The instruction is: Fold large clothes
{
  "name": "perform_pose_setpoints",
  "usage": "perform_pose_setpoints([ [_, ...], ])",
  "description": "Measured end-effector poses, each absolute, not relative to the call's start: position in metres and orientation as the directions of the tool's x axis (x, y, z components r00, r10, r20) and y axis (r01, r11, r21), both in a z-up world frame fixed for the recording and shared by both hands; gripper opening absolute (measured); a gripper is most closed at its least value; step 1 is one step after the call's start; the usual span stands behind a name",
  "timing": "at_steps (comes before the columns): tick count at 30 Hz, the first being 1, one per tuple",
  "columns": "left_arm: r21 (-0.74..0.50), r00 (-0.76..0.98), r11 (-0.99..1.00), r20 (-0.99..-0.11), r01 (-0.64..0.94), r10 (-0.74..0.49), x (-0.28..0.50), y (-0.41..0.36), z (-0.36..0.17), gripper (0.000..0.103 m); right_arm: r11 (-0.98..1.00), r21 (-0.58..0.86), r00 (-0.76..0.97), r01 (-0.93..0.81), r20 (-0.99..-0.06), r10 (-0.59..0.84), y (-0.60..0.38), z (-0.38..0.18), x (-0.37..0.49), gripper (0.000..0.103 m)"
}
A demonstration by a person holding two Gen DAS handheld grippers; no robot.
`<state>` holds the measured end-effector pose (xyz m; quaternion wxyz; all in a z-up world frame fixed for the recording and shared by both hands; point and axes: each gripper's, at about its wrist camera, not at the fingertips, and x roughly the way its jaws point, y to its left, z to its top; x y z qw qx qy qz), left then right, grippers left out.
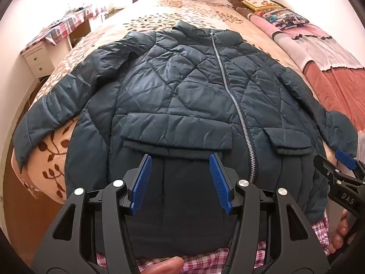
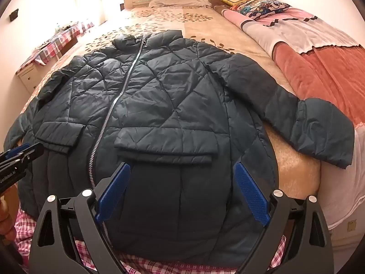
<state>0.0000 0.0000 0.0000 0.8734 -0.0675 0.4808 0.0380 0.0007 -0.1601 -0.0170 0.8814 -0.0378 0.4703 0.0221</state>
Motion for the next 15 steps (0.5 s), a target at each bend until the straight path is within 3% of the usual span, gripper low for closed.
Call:
perform_pose_setpoints([
  [15, -0.097, 0.514, 0.986, -0.858, -0.138, -0.012, -0.0013, 0.0003, -0.0045, 0.053, 0.997, -0.038, 0.546, -0.073, -0.838, 0.008, -0.1608, -0.0213, 0.001, 0.091],
])
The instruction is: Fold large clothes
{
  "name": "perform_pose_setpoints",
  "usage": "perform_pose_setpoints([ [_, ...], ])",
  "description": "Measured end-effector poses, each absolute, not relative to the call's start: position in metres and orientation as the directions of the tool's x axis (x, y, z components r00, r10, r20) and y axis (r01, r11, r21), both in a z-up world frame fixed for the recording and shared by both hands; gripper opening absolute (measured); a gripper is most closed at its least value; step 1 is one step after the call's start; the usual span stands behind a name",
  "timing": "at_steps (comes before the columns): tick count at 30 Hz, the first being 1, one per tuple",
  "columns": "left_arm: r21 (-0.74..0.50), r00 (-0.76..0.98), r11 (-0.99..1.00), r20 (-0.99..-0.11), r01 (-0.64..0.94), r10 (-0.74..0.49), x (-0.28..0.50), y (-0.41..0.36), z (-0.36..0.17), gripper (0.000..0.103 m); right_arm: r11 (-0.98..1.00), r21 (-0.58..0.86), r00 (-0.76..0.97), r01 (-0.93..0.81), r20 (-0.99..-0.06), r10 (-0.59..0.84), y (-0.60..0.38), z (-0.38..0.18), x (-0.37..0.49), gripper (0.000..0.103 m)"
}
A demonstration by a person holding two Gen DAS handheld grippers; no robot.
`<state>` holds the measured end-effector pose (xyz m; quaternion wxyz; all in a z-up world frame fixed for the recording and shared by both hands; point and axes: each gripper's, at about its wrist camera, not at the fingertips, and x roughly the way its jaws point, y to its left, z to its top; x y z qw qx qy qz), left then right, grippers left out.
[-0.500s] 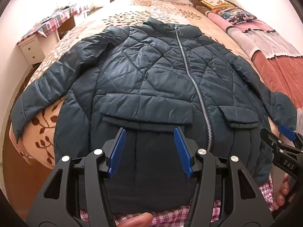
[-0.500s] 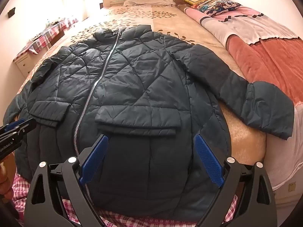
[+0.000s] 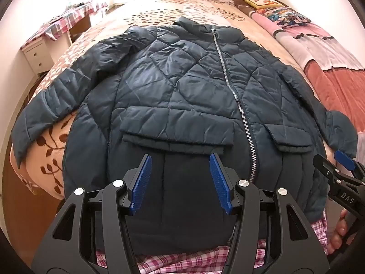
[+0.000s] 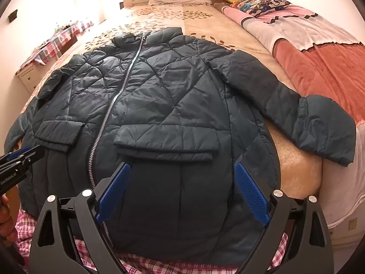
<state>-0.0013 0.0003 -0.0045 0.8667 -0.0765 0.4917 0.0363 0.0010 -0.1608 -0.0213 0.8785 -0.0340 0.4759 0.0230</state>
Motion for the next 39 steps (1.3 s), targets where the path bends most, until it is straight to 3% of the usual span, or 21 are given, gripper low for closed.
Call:
perform_pose_setpoints([
  [39, -0.093, 0.503, 0.985, -0.864, -0.146, -0.007, -0.0044, 0.0001, -0.0099, 0.053, 0.997, -0.03, 0.533, -0.071, -0.846, 0.013, -0.1629, -0.0272, 0.0006, 0.091],
])
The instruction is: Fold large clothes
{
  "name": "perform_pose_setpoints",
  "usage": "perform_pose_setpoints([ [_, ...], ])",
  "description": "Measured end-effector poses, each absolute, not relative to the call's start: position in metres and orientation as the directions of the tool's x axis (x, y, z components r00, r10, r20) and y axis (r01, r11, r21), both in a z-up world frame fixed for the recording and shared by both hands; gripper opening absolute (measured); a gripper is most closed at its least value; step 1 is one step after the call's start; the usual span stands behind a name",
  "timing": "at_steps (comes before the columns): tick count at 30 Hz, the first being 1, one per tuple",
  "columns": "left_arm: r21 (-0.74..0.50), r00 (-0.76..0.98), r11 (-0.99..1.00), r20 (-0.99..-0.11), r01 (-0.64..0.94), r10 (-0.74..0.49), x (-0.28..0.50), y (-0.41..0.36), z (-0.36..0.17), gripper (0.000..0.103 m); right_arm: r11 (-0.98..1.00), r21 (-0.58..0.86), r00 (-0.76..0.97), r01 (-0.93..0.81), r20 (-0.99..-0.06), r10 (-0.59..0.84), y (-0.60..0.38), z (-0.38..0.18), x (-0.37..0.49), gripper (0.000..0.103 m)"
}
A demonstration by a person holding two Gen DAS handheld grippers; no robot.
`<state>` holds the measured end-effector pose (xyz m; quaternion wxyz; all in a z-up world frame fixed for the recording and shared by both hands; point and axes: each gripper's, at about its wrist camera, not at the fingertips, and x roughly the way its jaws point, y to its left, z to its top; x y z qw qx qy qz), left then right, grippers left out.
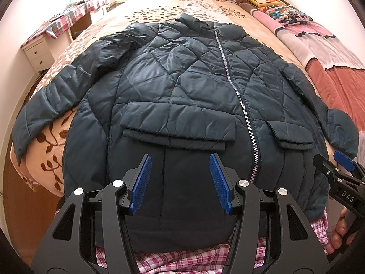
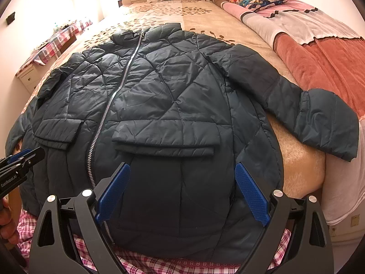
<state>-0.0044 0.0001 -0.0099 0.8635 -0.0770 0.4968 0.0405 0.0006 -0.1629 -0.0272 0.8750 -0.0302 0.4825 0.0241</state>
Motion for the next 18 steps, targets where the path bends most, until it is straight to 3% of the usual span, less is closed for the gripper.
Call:
perform_pose_setpoints([
  [18, -0.091, 0.501, 0.984, -0.866, -0.152, -0.003, -0.0045, 0.0035, -0.0117, 0.053, 0.998, -0.023, 0.53, -0.064, -0.848, 0.014, -0.1658, -0.03, -0.0017, 0.091],
])
